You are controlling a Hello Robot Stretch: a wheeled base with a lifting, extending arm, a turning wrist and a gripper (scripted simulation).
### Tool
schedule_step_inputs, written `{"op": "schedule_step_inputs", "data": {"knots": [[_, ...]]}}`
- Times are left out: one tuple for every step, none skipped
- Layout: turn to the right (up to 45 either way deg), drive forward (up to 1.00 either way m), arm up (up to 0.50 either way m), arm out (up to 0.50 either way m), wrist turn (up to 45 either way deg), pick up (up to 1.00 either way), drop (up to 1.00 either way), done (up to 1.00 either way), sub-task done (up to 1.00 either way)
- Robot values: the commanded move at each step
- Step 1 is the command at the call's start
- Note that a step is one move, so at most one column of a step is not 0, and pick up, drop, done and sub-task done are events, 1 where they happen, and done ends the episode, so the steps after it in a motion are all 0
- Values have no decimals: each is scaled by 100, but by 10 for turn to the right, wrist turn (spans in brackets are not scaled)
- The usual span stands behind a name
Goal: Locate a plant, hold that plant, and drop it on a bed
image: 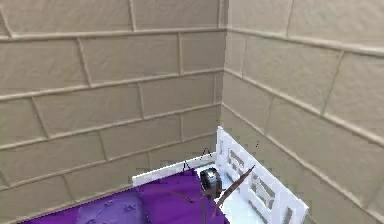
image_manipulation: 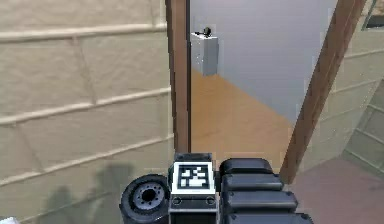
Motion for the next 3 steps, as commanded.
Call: {"op": "schedule_step_inputs", "data": {"knots": [[-180,0,0,0,0,0,0,0,0],[450,0,0,0,0,0,0,0,0],[450,0,0,0,0,0,0,0,0]]}}
